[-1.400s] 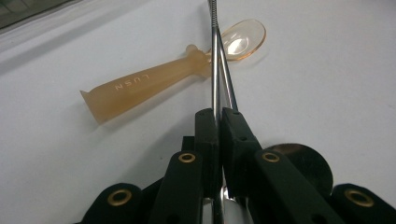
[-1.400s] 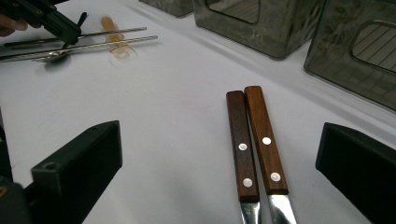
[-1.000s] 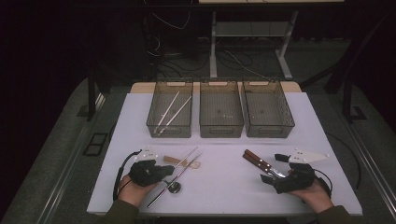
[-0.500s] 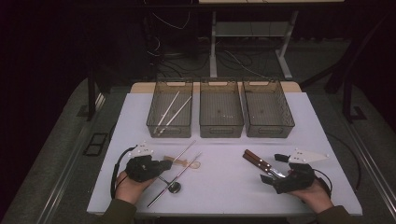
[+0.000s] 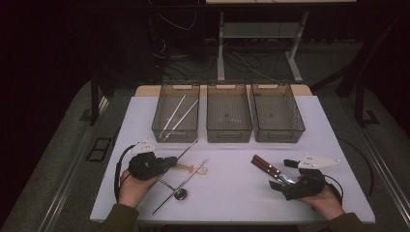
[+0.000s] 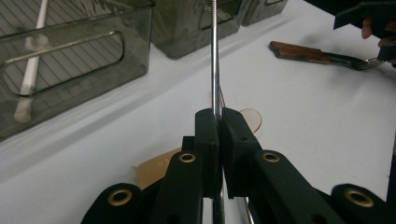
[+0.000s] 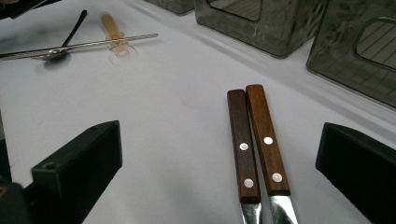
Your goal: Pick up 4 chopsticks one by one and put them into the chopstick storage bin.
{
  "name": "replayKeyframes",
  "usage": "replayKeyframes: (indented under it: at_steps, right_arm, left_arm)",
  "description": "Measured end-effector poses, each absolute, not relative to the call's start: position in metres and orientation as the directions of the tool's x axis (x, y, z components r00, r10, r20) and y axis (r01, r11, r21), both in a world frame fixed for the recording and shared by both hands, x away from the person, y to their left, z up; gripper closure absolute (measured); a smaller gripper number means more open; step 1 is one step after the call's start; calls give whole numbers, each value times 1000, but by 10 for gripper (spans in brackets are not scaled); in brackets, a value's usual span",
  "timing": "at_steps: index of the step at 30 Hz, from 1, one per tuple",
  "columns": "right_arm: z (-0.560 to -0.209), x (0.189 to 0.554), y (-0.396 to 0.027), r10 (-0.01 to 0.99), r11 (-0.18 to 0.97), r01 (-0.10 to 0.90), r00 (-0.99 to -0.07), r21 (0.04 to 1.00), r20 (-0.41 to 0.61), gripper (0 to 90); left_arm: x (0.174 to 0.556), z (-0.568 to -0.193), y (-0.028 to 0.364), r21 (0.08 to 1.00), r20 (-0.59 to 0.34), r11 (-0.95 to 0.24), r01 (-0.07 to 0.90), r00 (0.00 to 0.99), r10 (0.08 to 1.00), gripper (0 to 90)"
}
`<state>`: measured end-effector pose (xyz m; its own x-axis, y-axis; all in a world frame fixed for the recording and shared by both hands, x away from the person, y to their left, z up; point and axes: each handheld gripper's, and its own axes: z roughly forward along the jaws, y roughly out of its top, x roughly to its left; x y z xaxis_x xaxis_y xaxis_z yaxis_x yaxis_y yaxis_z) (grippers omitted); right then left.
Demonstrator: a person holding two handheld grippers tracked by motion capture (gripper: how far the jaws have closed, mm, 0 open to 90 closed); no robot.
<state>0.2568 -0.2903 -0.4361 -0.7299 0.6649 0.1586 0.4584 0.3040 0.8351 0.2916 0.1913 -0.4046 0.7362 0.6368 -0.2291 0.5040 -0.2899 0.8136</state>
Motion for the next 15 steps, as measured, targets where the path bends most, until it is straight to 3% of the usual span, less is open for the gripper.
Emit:
replayKeyframes:
  at_steps: [15]
  right_arm:
    - [-436,257,-291,666,299,464,-727,834,166,7]
  left_arm:
    - [307,-394,197,836,-231,-242,493,716,659,853]
